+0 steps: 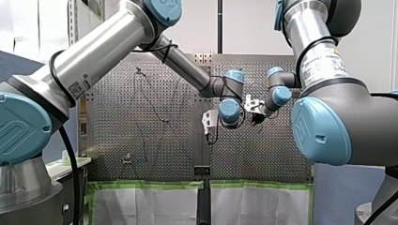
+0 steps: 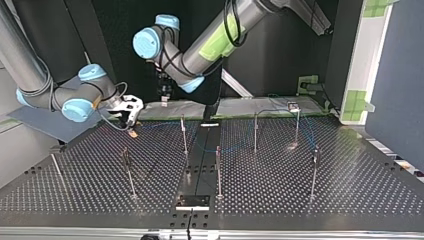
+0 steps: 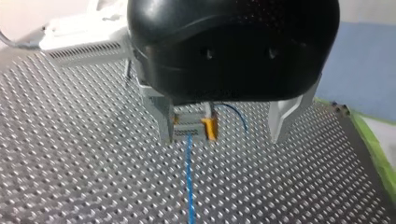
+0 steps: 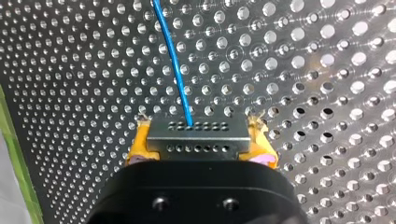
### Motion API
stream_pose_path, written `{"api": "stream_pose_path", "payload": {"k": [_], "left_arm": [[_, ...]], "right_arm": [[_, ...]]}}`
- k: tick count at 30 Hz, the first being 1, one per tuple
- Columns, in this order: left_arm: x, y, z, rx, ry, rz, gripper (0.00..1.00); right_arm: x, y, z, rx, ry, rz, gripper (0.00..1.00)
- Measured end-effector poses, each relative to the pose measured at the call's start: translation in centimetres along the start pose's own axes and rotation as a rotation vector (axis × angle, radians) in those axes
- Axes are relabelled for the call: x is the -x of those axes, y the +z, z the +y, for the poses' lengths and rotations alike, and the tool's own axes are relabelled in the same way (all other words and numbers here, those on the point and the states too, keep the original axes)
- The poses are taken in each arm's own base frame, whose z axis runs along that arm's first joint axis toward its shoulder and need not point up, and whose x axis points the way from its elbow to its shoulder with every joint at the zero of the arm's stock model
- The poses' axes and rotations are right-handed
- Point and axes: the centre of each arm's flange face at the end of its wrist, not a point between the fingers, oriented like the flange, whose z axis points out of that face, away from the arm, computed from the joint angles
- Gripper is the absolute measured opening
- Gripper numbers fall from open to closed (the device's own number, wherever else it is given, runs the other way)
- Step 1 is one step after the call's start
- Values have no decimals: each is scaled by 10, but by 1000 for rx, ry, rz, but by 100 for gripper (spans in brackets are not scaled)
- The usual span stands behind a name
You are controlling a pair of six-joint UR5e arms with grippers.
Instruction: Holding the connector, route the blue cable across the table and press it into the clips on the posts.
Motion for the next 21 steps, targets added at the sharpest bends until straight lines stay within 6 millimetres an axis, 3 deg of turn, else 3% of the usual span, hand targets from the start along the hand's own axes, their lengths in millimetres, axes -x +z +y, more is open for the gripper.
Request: {"api": "stream_pose_path", "payload": {"k": [21], "left_arm": [[-53,41,-18,54,22,28,100]], "right_arm": [[-1,-1,6,-13,9,0,0]]}}
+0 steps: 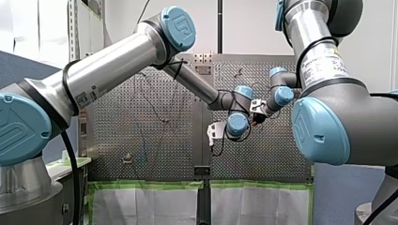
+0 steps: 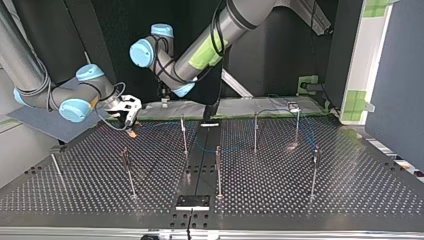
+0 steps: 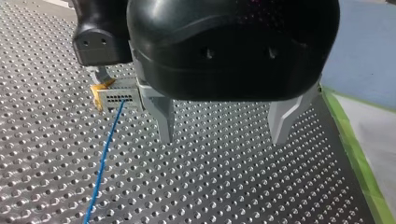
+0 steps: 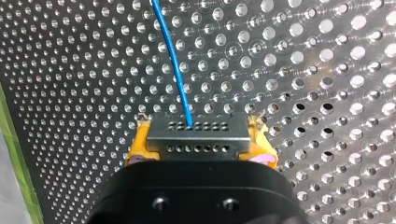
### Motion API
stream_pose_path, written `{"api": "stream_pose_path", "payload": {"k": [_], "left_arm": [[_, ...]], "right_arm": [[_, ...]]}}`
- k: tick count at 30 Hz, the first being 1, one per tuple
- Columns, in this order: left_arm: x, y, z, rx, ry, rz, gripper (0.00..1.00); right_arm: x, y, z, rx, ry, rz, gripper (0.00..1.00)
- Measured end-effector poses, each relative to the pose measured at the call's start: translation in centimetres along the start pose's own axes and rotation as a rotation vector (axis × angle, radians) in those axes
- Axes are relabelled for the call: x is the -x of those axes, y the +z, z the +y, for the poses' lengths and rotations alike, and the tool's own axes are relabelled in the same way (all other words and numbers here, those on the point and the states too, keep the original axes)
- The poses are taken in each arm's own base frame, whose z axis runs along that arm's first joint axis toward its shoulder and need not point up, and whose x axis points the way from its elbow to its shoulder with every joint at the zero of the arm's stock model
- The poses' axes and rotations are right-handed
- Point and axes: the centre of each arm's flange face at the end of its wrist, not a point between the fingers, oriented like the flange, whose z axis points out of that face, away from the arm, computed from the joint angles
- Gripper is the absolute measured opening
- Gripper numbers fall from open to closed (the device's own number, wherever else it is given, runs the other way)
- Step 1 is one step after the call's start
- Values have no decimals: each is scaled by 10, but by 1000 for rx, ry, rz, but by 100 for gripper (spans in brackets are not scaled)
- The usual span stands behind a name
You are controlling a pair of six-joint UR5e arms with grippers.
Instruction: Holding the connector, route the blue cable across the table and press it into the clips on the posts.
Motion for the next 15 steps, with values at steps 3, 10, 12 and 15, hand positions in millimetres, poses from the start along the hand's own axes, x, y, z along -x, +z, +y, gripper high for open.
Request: {"api": "stream_pose_path", "payload": {"k": [3,10,12,15], "left_arm": [[-1,7,-4,5,-13,-15,100],[25,17,-16,28,-70,-90,100],[35,20,-20,38,-90,-119,100],[43,23,-22,49,-114,-150,100]], "right_arm": [[0,0,0,0,0,1,0],[0,0,0,0,0,1,0],[0,0,0,0,0,1,0],[0,1,0,0,1,1,0]]}}
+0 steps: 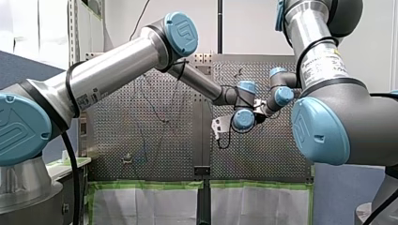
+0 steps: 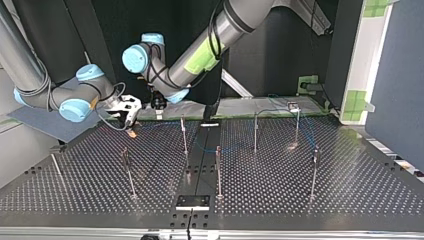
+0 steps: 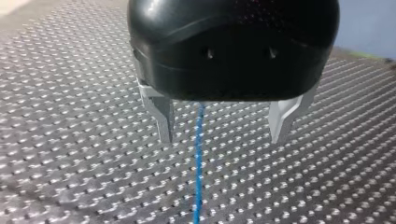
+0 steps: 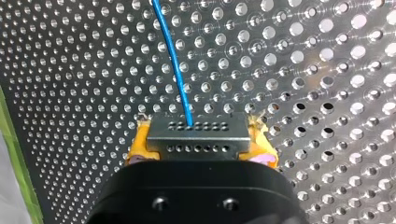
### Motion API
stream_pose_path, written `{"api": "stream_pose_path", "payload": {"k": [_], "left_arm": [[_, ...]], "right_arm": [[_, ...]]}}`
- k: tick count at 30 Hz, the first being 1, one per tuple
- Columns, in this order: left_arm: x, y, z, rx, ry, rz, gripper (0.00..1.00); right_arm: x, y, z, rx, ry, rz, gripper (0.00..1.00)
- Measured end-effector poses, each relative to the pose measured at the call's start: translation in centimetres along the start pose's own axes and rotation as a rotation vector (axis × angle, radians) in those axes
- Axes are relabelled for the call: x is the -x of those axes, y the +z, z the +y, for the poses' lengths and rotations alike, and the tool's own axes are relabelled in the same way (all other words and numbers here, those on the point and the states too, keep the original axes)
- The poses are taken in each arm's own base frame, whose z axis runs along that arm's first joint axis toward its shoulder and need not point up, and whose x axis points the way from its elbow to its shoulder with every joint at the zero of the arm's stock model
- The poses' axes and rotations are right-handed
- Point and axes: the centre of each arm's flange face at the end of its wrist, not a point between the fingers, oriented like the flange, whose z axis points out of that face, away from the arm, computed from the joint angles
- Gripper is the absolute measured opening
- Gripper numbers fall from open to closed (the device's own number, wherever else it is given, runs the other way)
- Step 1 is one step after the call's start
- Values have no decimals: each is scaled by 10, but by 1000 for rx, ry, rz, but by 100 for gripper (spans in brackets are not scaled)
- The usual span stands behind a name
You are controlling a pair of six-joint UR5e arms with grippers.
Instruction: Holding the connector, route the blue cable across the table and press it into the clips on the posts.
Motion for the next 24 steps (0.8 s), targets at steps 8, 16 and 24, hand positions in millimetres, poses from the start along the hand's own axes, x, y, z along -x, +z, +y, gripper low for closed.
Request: {"api": "stream_pose_path", "payload": {"k": [8,16,24], "left_arm": [[-5,5,4,7,-33,-29,100],[0,20,15,27,-44,-42,100],[-3,35,14,22,-41,-36,100]], "right_arm": [[0,0,1,0,1,-1,0],[0,0,1,-2,0,-2,0],[1,0,1,-3,-1,-3,0]]}}
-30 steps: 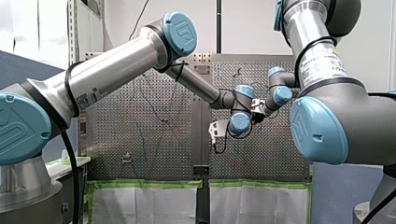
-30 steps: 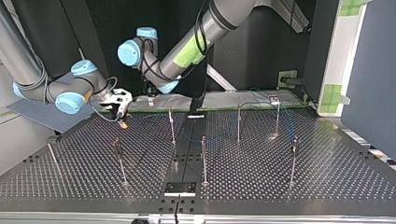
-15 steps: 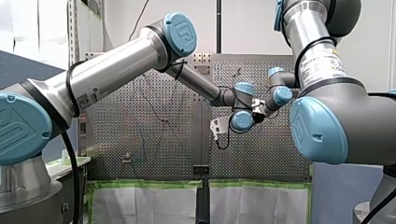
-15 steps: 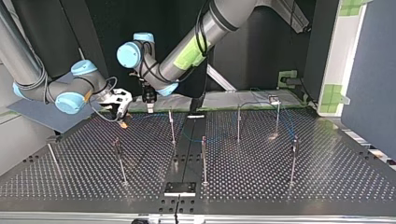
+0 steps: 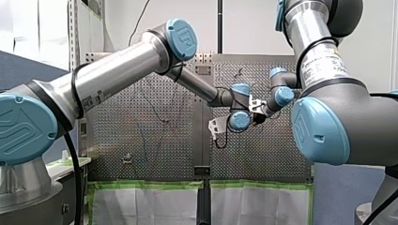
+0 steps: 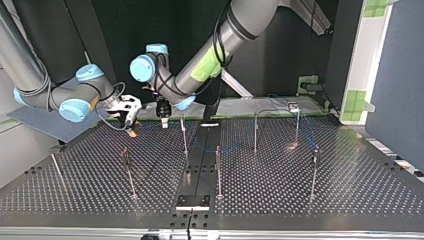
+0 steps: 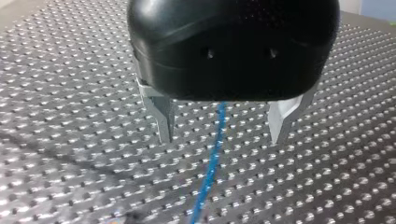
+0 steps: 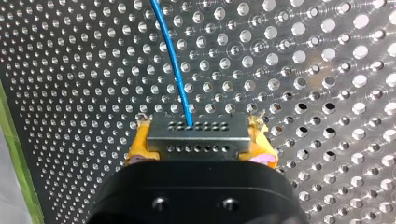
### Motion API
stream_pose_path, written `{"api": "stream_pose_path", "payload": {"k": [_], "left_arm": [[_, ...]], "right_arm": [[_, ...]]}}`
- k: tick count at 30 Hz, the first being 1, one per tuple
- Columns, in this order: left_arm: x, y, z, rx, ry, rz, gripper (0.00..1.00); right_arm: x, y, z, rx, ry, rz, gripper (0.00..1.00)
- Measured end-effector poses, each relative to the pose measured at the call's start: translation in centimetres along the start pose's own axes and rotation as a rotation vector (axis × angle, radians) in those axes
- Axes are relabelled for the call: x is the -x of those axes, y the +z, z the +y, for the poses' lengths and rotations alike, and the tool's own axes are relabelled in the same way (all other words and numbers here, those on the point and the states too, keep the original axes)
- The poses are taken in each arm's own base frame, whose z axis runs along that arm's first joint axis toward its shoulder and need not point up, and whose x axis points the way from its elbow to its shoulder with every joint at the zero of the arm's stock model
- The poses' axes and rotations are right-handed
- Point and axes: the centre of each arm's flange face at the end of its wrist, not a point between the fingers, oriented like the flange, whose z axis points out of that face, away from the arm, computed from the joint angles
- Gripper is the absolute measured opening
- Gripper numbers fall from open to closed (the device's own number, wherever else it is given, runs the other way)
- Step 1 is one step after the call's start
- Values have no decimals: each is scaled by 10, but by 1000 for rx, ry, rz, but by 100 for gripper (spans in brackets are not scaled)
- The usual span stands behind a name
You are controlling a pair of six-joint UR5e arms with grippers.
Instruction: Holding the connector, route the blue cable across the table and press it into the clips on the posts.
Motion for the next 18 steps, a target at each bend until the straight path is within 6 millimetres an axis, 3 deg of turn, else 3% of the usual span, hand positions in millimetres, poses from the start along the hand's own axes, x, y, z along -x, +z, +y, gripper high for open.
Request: {"api": "stream_pose_path", "payload": {"k": [18], "left_arm": [[-55,27,15,64,92,90,100]], "right_arm": [[0,0,-1,-3,-2,-1,0]]}}
